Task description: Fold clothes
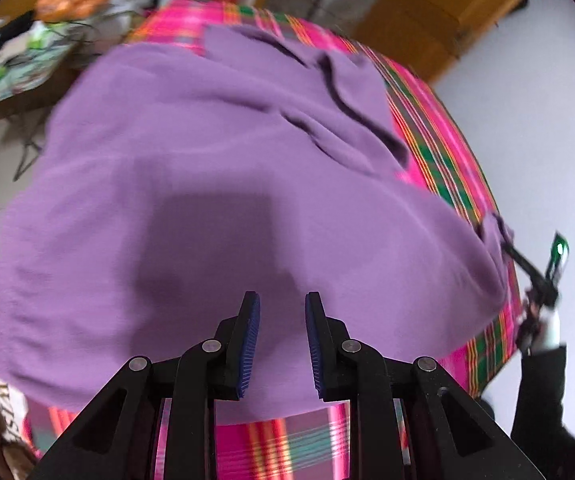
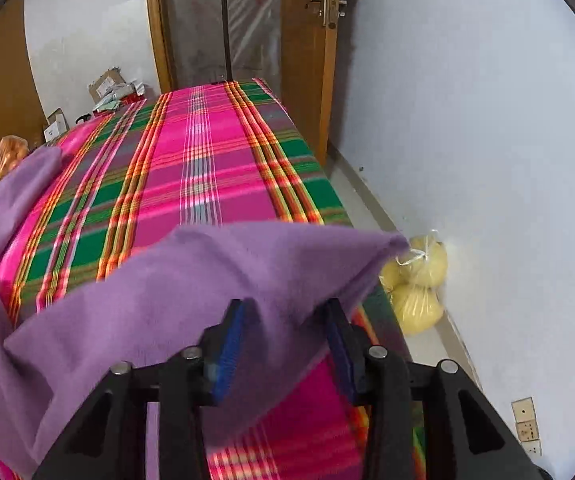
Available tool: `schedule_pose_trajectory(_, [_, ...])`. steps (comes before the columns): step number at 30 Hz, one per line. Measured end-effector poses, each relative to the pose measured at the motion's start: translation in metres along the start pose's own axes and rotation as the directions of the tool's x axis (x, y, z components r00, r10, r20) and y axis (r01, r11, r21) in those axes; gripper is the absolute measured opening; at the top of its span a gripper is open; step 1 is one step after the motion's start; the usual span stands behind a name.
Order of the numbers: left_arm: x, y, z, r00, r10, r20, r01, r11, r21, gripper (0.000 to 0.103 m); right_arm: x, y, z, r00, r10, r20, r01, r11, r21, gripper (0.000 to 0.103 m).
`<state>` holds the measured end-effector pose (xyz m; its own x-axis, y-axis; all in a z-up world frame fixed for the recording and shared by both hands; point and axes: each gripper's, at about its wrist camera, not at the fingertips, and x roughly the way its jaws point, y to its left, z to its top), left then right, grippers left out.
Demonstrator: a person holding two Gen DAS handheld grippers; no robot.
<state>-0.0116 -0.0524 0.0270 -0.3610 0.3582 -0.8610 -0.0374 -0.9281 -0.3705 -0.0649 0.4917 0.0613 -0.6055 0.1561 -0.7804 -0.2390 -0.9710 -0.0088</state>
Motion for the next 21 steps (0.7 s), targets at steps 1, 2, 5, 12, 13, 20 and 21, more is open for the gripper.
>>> schedule_pose_trajectory(1, [0.004,-0.002,-0.001,1.0,-0.008,-0.011,0.008,1.0,0.005,0.023,0.002,-0.001,0.006,1.0,-0.001,0.006,0.002,1.0,-0.003,0.013])
schedule_pose_trajectory(2, [0.005,-0.004,-0.001,1.0,-0.01,-0.015,0.01,1.0,0.007,0.023,0.004,-0.001,0.013,1.0,-0.002,0.012,0.002,1.0,-0.005,0.013])
schedule_pose_trajectory(5, [0.008,-0.005,0.002,1.0,-0.007,-0.011,0.007,1.0,0.007,0.023,0.006,-0.009,0.045,0.996,0.061,0.066,-0.063,0.997,0.034,0.013])
schedule_pose_trajectory(12, [0.01,-0.003,0.001,1.0,-0.008,-0.02,0.008,1.0,-0.006,0.023,-0.004,-0.044,0.062,0.986,0.049,0.16,-0.082,0.975,0.207,0.04])
schedule_pose_trajectory(13, [0.01,-0.002,0.0,1.0,-0.009,-0.022,0.009,1.0,-0.008,0.023,-0.001,-0.053,0.052,0.99,0.04,0.139,-0.073,0.969,0.236,0.04])
schedule_pose_trajectory(20, [0.012,0.001,-0.002,0.999,-0.011,-0.032,0.01,1.0,-0.021,0.023,0.032,-0.113,0.009,0.986,0.164,0.031,-0.158,0.861,0.483,0.049])
schedule_pose_trajectory(21, [0.013,0.0,-0.002,0.999,-0.01,-0.032,0.009,1.0,-0.02,0.023,0.04,-0.119,0.007,0.977,0.214,0.021,-0.193,0.834,0.516,0.049])
